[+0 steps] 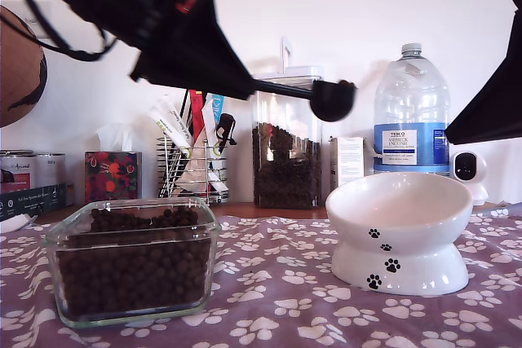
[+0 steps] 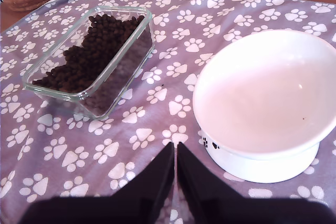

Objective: Measure one spoon of cat food and pour it into the food bowl

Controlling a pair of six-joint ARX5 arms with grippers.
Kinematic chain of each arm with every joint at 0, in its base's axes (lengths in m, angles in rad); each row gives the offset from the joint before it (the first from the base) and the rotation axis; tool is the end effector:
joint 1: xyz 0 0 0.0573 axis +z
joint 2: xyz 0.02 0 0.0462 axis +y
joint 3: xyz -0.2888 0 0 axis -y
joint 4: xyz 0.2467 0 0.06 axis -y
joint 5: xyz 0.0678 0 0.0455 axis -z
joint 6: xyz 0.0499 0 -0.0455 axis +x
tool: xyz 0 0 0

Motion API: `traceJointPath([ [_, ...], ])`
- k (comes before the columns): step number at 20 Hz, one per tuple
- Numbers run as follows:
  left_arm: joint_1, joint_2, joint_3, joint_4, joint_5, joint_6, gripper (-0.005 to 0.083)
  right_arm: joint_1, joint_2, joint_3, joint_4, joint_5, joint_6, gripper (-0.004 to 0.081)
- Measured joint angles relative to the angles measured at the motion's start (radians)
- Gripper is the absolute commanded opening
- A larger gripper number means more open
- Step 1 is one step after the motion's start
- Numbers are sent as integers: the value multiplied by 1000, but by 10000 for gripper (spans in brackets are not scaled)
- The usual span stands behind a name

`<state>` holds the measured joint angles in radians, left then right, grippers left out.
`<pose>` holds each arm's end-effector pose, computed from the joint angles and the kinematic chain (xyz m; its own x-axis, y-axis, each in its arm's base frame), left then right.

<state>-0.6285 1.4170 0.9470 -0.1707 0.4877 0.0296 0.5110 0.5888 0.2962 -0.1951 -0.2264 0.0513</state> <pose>0.2391 -0.2027 0.2638 0.2974 -0.7954 -0.5281 0.8372 0.4831 -0.2563 0.1133 0.0764 0.1956 0.6411 0.6168 -0.4566 -0.6277 0.7638 0.1503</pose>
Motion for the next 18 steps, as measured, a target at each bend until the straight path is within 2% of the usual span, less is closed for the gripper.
traceJointPath([
  [5, -21, 99, 83, 0, -8, 50, -24, 0, 0, 0, 0, 19, 0, -13],
  [12, -24, 138, 84, -29, -30, 129, -24, 0, 0, 0, -5, 27, 0, -13],
  [18, -30, 138, 84, -71, -91, 164, -24, 0, 0, 0, -9, 27, 0, -13],
])
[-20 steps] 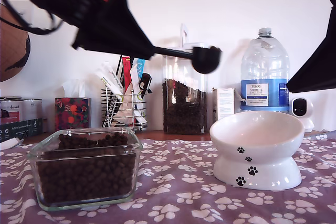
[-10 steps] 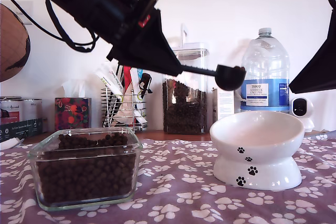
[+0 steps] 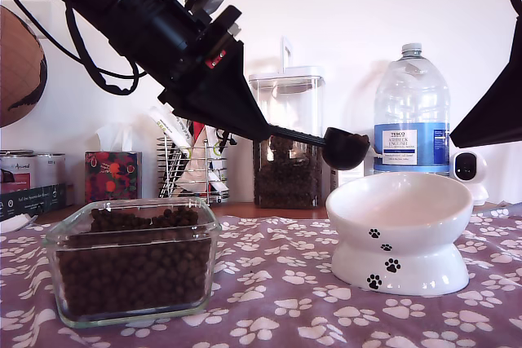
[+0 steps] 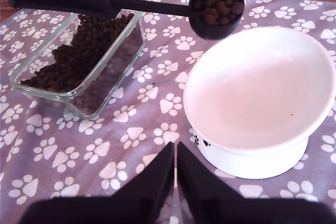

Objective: Measure one spoon of cat food and pour it into the food bowl

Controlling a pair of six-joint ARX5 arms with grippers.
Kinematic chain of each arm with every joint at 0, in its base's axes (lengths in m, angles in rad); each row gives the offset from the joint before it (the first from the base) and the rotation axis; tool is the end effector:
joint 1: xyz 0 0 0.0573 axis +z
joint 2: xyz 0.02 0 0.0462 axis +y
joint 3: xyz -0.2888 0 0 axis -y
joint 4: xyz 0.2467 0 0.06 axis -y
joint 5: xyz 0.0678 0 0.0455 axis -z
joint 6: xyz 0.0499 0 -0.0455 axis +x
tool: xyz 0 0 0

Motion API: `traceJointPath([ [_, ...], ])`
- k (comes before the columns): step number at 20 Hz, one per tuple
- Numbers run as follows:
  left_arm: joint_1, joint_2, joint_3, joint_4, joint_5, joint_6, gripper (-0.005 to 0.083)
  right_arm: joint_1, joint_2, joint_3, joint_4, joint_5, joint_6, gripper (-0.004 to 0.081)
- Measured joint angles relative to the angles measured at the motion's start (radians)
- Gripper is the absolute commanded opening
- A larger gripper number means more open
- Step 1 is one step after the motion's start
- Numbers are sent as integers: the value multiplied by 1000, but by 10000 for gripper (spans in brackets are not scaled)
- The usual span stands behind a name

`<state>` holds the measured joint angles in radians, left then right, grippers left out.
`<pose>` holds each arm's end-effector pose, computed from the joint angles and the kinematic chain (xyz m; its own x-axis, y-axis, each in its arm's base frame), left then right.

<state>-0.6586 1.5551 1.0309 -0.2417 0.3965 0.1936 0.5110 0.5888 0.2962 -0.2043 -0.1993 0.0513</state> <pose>0.2580 -0.2240 0.2418 0.2894 -0.7123 -0.6394 0.8755 0.4671 -0.1240 0.1138 0.0751 0.1945 0.6548 0.5941 -0.4673 -0.6090 0.7808 0.1393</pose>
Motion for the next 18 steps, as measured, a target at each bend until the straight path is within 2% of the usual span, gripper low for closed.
traceJointPath([
  [4, -23, 0, 0, -3, -56, 50, -24, 0, 0, 0, 0, 0, 0, -13],
  [10, -118, 0, 0, 44, -237, 183, -24, 0, 0, 0, 2, 27, 8, -13],
  [14, -156, 0, 0, 44, -307, 282, -24, 0, 0, 1, -7, 28, 148, -13],
  [18, -178, 0, 0, 57, -379, 378, -23, 0, 0, 7, -37, 43, 188, -13],
])
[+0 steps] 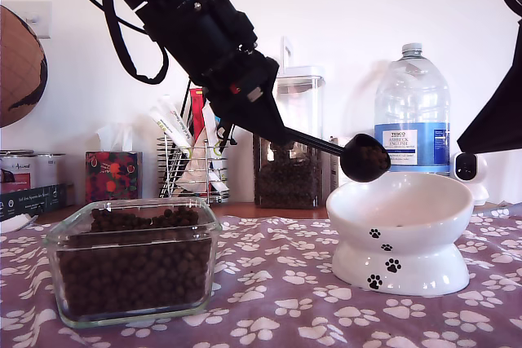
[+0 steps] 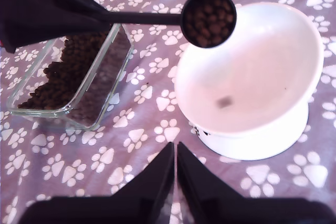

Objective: Measure one spoon of cat food and pour it into the food bowl

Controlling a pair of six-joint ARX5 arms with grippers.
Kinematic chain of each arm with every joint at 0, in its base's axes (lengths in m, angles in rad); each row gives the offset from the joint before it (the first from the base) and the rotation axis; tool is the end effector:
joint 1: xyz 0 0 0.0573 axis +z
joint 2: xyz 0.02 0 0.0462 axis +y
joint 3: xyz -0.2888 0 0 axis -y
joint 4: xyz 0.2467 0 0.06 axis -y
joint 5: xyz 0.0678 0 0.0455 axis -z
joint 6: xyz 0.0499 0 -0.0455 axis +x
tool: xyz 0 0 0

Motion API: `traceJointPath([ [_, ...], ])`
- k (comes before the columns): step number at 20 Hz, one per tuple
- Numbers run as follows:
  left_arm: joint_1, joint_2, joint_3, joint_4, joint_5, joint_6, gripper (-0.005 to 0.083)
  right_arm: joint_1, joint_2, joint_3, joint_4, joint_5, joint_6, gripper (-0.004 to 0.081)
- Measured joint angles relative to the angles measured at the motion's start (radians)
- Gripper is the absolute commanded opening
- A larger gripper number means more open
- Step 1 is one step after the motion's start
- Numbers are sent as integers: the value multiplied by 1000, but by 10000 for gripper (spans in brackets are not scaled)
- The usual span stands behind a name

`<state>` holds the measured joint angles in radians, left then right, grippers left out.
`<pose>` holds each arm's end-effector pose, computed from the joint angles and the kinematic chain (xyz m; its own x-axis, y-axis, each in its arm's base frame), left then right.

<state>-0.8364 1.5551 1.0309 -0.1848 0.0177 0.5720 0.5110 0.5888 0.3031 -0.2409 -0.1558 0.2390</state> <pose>0.2328 -0.2592 0.2441 0.4954 -0.5751 -0.6510 0.8677 0.2934 0.4012 0.1137 0.0726 0.1931 0.6691 0.5530 -0.4965 -0.4793 0.8316 0.2804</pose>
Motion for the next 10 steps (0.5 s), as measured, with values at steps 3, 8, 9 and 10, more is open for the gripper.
traceJointPath([
  [3, -10, 0, 0, 36, -20, 43, -23, -3, 0, 23, -31, 14, 39, -13],
  [8, -46, 17, 0, 60, -76, 162, -24, -13, 0, 27, -38, 14, 49, -13],
  [9, -54, 33, 0, 72, -110, 190, -23, -13, 0, 27, -38, 13, 49, -13],
  [10, -62, 51, 0, 92, -150, 222, -23, -13, 0, 27, -39, 9, 49, -13],
])
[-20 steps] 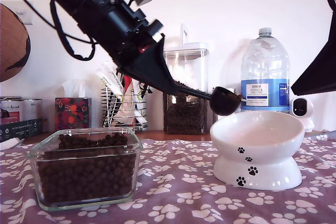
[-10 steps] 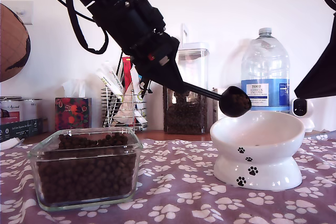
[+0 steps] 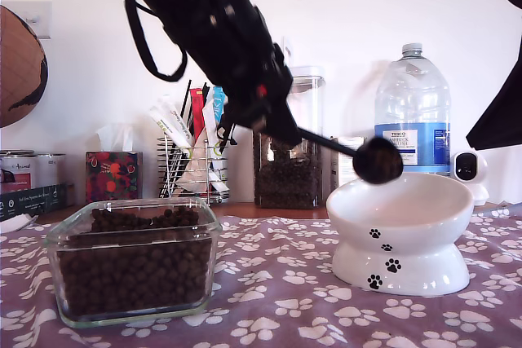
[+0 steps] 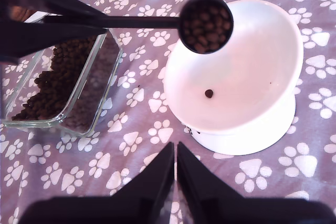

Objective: Measure one spoon of cat food and pour it into the food bowl

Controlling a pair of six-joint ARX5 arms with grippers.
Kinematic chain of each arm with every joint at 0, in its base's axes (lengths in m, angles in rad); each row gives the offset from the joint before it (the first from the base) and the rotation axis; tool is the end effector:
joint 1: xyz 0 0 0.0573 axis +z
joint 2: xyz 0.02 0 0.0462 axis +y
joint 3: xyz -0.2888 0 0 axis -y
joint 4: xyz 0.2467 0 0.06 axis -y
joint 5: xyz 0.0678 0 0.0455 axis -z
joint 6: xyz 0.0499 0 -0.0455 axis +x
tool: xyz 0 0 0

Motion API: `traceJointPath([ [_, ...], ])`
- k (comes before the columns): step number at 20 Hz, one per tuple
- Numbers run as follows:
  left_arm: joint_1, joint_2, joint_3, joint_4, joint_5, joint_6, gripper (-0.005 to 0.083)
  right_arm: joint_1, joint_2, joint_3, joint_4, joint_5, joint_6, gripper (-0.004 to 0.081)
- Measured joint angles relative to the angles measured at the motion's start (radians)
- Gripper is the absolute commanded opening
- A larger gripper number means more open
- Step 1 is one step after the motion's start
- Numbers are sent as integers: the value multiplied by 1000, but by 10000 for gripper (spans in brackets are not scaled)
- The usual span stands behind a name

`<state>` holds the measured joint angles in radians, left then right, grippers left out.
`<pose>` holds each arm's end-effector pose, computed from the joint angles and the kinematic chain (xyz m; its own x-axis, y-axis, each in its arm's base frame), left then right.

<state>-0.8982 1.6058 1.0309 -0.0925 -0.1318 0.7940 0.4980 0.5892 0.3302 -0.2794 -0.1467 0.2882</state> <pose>0.2306 -0.2790 0.2358 0.5879 -0.5272 -0.6136 0.7735 0.1443 0.6172 0.1145 0.0706 0.1987 0.6763 0.5341 -0.5073 -0.4307 0.8454 0.3159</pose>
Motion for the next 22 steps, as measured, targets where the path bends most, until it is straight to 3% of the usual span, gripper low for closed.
traceJointPath([
  [3, -19, 40, 0, 51, -64, 91, -23, 0, 0, 0, -2, -3, 0, -13],
  [10, -29, 39, 0, 108, -94, 243, -23, 0, 0, 0, -6, -3, 0, -13],
  [22, -56, 39, 0, 195, -214, 605, -23, 0, 0, 0, -6, -3, 2, -13],
])
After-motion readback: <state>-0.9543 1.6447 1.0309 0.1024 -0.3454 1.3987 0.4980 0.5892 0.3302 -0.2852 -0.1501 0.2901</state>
